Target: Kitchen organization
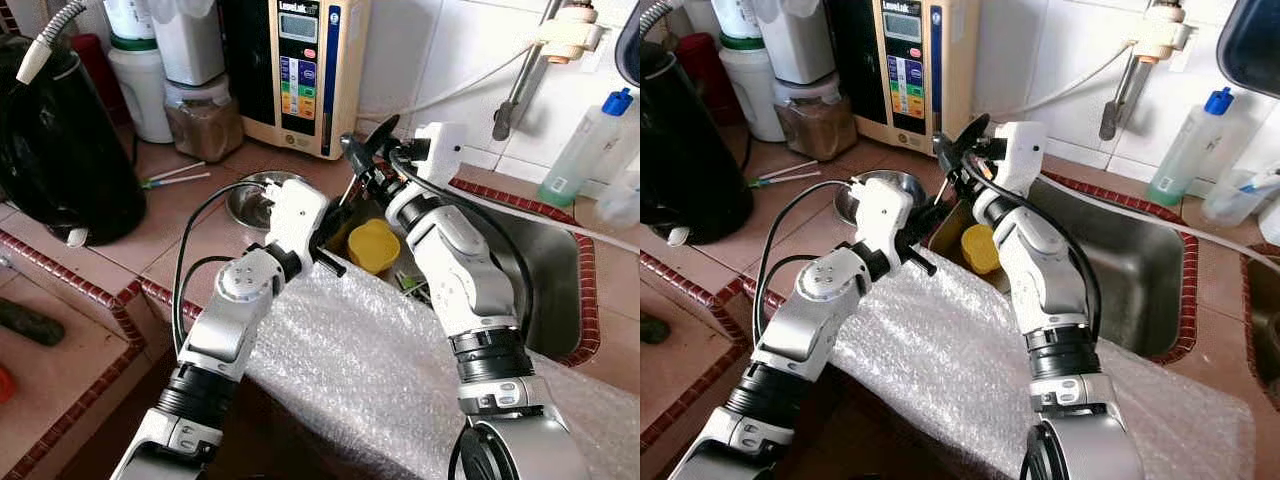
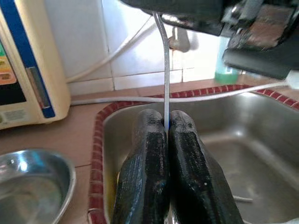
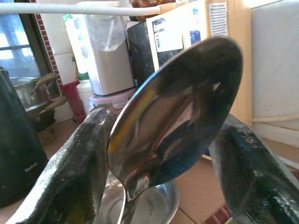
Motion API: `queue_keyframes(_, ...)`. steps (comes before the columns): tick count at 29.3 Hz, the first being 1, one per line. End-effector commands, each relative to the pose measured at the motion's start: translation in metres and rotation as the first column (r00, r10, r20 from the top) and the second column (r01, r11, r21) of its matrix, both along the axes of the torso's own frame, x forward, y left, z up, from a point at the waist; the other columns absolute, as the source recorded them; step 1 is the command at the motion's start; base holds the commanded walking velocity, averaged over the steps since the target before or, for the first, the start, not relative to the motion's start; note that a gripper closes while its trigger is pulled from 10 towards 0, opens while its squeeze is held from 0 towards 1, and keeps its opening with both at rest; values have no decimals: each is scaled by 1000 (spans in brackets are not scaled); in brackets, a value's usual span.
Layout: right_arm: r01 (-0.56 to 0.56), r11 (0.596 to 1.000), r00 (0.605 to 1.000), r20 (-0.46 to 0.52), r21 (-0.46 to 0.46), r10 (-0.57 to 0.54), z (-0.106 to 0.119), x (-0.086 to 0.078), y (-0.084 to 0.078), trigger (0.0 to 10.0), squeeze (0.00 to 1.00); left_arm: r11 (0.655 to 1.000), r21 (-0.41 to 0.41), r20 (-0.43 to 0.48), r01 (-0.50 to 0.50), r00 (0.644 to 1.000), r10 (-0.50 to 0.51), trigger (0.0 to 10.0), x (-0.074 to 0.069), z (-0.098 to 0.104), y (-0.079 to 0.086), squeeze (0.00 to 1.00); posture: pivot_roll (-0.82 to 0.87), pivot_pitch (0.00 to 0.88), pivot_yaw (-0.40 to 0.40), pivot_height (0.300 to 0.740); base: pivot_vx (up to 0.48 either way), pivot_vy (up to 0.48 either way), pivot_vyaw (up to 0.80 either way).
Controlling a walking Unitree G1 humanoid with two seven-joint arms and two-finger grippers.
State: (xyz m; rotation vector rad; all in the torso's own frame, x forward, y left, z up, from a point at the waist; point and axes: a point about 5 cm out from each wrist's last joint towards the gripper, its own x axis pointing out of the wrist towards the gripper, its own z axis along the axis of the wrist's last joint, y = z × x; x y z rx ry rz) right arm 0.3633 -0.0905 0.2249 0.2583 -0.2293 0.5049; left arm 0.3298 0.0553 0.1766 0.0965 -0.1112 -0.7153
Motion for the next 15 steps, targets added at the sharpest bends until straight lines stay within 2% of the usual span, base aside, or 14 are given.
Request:
queue_keyframes(1, 15, 1000, 1000, -8, -18, -15, -4, 1, -3, 10000, 1000, 1000, 10, 35, 13, 999, -14, 0, 1, 8, -3, 0, 96, 0, -1, 740, 0, 0, 0)
queue_keyframes(3, 16, 1000, 1000, -10, -24, -17, -4, 1, -3, 10000, 1000, 1000, 8, 35, 13, 999, -13, 0, 2, 8, -3, 0, 96, 0, -1, 740, 0, 0, 0)
queue_keyframes(4, 20, 999, 1000, -14, -30, -20, -5, 1, -4, 10000, 925, 1000, 10, 38, 12, 999, -12, 0, 2, 8, -3, 0, 96, 0, -1, 740, 0, 0, 0)
queue_keyframes(5, 22, 999, 1000, -17, -33, -23, -5, 1, -4, 10000, 600, 1000, 12, 39, 9, 999, -9, 0, 2, 8, -3, 0, 95, 0, -3, 740, 0, 0, 0)
queue_keyframes(6, 29, 998, 999, -25, -47, -30, -6, 2, -3, 10000, 569, 1000, 18, 42, 2, 999, -2, 0, 2, 7, -3, 0, 95, 0, -3, 740, 0, 0, 0)
queue_keyframes(8, 32, 998, 999, -29, -56, -34, -6, 2, -3, 10000, 569, 1000, 21, 44, -2, 999, 1, 0, 2, 7, -3, 0, 95, 0, -3, 740, 0, 0, 0)
queue_keyframes(9, 36, 997, 999, -30, -75, -39, -7, 3, -2, 10000, 157, 999, 39, 51, -21, 999, 19, 0, 3, 6, -2, 0, 94, 0, -3, 740, 0, 0, 0)
queue_keyframes(10, 36, 997, 999, -30, -75, -39, -7, 3, -2, 10000, 157, 999, 39, 51, -21, 999, 19, 0, 3, 6, -2, 0, 94, 0, -3, 740, 0, 0, 0)
queue_keyframes(11, 45, 995, 998, -36, -89, -48, -8, 3, -2, 10000, 0, 998, 54, 56, -45, 998, 41, 0, 4, 5, -1, 0, 94, 0, -3, 740, 0, 0, 0)
queue_keyframes(15, 67, 991, 996, -44, -114, -72, -8, 5, -1, 10000, 0, 993, 61, 60, -104, 993, 101, 0, 9, 3, 4, 0, 93, 0, -3, 740, 0, 0, 0)
